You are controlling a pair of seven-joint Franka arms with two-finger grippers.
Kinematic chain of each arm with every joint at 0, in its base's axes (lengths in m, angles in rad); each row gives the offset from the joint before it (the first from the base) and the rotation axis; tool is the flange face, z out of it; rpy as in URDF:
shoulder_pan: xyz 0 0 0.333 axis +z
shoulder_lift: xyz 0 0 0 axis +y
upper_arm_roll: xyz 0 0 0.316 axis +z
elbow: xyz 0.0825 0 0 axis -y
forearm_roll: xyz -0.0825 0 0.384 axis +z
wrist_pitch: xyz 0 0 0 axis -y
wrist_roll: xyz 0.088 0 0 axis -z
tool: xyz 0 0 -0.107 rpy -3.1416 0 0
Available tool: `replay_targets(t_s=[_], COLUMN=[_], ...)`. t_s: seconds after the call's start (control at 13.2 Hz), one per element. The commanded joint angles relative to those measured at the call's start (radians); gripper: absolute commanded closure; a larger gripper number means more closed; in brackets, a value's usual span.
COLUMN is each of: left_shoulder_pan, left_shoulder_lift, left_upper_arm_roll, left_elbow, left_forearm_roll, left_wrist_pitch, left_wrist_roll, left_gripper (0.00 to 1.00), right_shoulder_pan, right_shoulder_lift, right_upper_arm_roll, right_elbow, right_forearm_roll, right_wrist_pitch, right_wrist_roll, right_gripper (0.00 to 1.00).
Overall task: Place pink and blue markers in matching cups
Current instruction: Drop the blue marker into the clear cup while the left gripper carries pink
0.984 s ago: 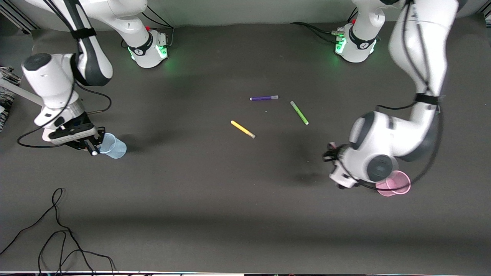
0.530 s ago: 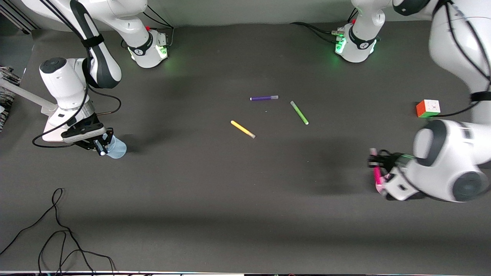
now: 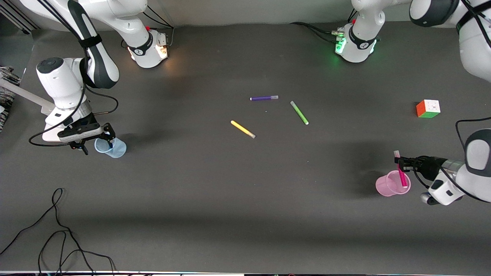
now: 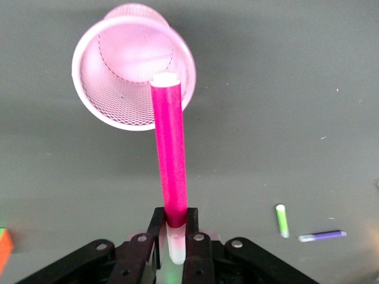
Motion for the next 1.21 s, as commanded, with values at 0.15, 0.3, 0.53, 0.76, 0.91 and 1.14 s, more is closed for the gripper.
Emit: replay_targets(t_s=[0.15, 0.3, 0.53, 0.76, 0.91, 1.14], left_shoulder_pan=[0.024, 0.042, 0.051, 0.044, 0.042, 0.042], left_shoulder_lift=[0.083, 0.098, 0.12, 0.12, 0.12, 0.12], left_upper_arm_roll=[-0.012, -0.01, -0.01, -0.009, -0.009, -0.009], left_elbow=[0.072, 0.072, 0.08, 0.08, 0.078, 0.077], left_forearm_roll=[-0.037, -0.072, -0.075, -0.066, -0.066, -0.064], left_wrist_pitch=[-0.084, -0.087, -0.077, -0.066, -0.064, -0.058], left_wrist_roll=[-0.035, -0.035, -0.035, -0.024, -0.018, -0.018], left_gripper=[1.0, 1.0, 1.0, 0.88, 0.71, 0.49], right_shoulder_pan=[0.035, 0.035, 0.061, 0.098, 0.104, 0.104], right_shoulder_lift=[-0.049, -0.017, 0.001, -0.04, -0.049, -0.054], right_upper_arm_roll=[0.001, 0.004, 0.015, 0.007, 0.01, 0.012], right_elbow=[0.229, 0.404, 0.583, 0.624, 0.65, 0.656], right_forearm_roll=[0.097, 0.235, 0.24, 0.2, 0.183, 0.183], right_wrist_pitch=[-0.52, -0.799, -1.031, -1.116, -1.132, -1.141], right_wrist_roll=[0.039, 0.074, 0.236, 0.263, 0.266, 0.266], right_gripper=[0.0, 0.0, 0.0, 0.0, 0.0, 0.0])
